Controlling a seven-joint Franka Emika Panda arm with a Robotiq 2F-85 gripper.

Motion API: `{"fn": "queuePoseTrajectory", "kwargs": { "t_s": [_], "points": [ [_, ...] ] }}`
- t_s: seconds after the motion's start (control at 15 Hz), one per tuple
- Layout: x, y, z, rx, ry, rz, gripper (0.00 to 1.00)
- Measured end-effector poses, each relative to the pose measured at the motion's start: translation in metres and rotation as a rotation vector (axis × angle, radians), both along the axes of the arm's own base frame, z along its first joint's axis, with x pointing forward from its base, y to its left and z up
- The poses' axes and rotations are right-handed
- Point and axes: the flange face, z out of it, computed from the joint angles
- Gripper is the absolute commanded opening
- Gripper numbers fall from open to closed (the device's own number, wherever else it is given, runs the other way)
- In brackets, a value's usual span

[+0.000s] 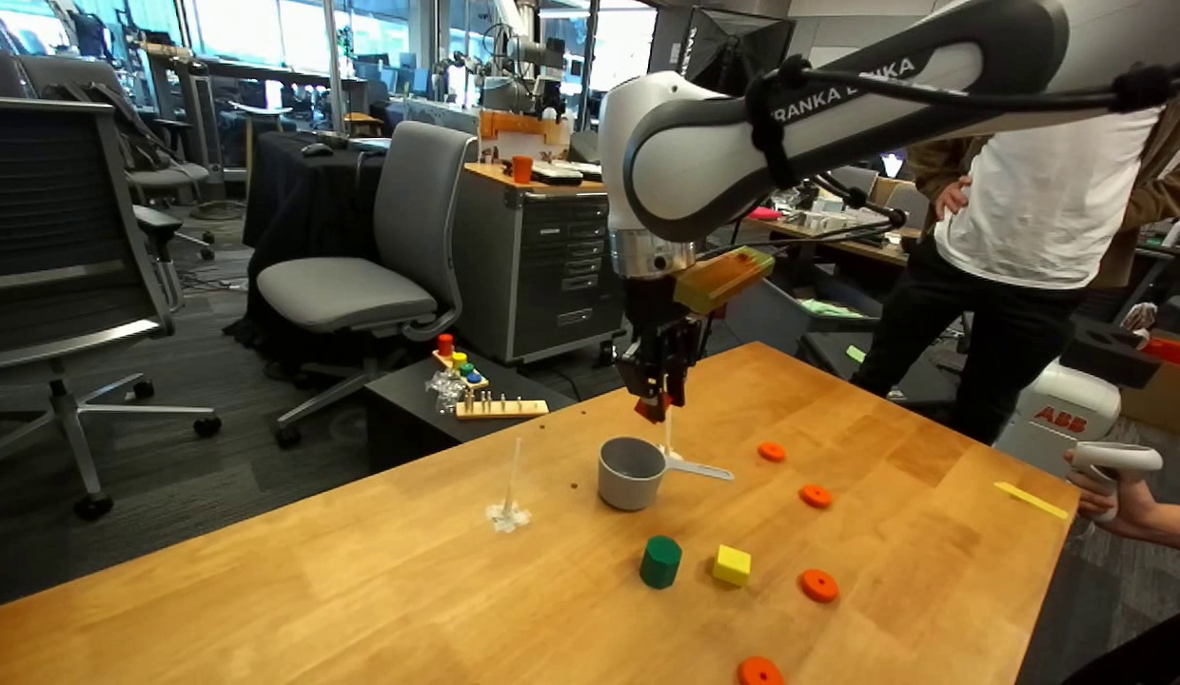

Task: Put the blocks in the cup

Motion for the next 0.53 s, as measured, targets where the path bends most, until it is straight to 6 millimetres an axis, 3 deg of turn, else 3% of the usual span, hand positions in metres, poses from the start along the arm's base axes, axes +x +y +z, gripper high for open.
{"fn": "queuePoseTrajectory", "kwargs": {
  "t_s": [0.13,0.2,0.27,0.53],
  "points": [
    [0.002,0.0,-0.008,0.0,0.003,-0.001,0.15],
    [0.003,0.001,-0.011,0.0,0.003,-0.001,0.48],
    [0.003,0.002,-0.012,0.0,0.005,-0.001,0.67],
    [0.005,0.006,-0.016,-0.004,0.017,0.0,0.97]
  ]
}}
